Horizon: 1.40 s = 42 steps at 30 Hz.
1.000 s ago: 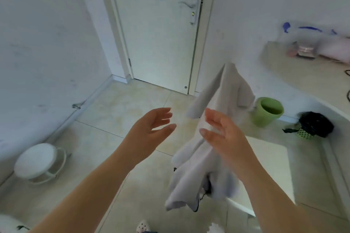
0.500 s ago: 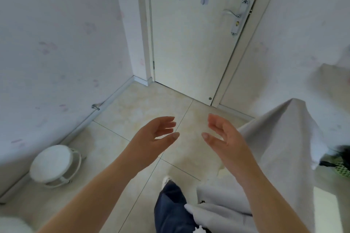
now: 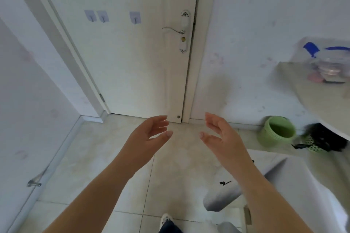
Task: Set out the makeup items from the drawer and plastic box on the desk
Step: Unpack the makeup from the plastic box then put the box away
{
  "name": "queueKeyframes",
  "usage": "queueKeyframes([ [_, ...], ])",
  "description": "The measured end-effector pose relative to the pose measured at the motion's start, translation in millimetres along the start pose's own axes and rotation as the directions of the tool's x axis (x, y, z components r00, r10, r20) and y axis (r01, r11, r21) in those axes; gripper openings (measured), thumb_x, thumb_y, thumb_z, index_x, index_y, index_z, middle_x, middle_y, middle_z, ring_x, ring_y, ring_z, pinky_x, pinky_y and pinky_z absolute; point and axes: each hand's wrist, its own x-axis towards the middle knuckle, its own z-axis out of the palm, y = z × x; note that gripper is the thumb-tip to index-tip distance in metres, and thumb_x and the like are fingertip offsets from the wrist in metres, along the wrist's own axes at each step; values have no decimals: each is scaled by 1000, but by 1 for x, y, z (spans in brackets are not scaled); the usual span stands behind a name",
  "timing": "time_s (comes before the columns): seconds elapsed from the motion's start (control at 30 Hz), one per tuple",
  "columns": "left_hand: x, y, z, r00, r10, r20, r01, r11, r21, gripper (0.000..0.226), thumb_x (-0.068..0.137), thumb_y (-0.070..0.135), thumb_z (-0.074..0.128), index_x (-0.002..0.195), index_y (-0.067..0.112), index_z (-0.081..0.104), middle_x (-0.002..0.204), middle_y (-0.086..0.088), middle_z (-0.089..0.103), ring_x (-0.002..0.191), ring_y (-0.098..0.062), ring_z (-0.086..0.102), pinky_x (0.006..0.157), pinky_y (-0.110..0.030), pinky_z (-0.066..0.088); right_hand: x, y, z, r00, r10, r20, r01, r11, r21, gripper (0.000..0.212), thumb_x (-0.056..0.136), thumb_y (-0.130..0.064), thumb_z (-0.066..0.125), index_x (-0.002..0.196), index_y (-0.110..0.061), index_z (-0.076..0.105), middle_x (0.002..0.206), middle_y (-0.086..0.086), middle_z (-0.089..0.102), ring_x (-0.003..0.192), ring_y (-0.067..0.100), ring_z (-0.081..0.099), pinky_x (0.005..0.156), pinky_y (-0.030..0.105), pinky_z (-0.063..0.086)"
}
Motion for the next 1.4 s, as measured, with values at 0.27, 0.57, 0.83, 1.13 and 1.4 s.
queueKeyframes([
  [0.27, 167, 58, 72, 952, 88, 292, -90, 996, -7, 40, 85, 16, 67, 123, 22, 57, 115, 9, 66, 105, -1, 62, 92, -18, 49, 89, 16, -87, 946, 149, -287, -125, 987, 102, 48, 85, -16, 66, 116, -47, 45, 121, -29, 51, 114, -16, 46, 93, 16, 41],
  [0.57, 359, 116, 197, 736, 164, 656, -198, 980, -22, 32, 83, 19, 69, 108, 36, 59, 112, 13, 67, 107, -3, 63, 94, -24, 47, 198, 56, -176, 699, 301, -648, -219, 953, 207, 45, 87, -13, 64, 126, -31, 51, 123, -17, 55, 103, -22, 47, 74, -3, 41],
  [0.83, 457, 167, 295, 551, 107, 828, -219, 976, 20, 37, 86, 23, 66, 121, 30, 57, 119, 13, 64, 110, -1, 60, 100, -27, 46, 258, 82, -255, 468, 381, -797, -244, 923, 297, 46, 85, -17, 66, 126, -31, 50, 123, -14, 56, 115, -4, 53, 75, 2, 43],
  [1.13, 542, 197, 442, 571, -94, 816, 64, 996, 69, 30, 88, 18, 64, 117, 23, 59, 114, 3, 68, 110, -12, 61, 97, -34, 48, 314, 139, -406, 353, 376, -857, -261, 919, 296, 43, 85, -18, 66, 123, -32, 51, 127, -9, 56, 119, 2, 52, 102, 28, 40],
  [1.4, 589, 197, 554, 542, -382, 749, 423, 894, 149, 73, 69, 43, 79, 131, 18, 50, 117, -3, 68, 108, -19, 64, 88, -38, 52, 375, 195, -569, 448, 381, -809, -363, 904, 225, 50, 87, -21, 65, 133, -25, 47, 134, -8, 52, 121, 6, 49, 95, 22, 36],
])
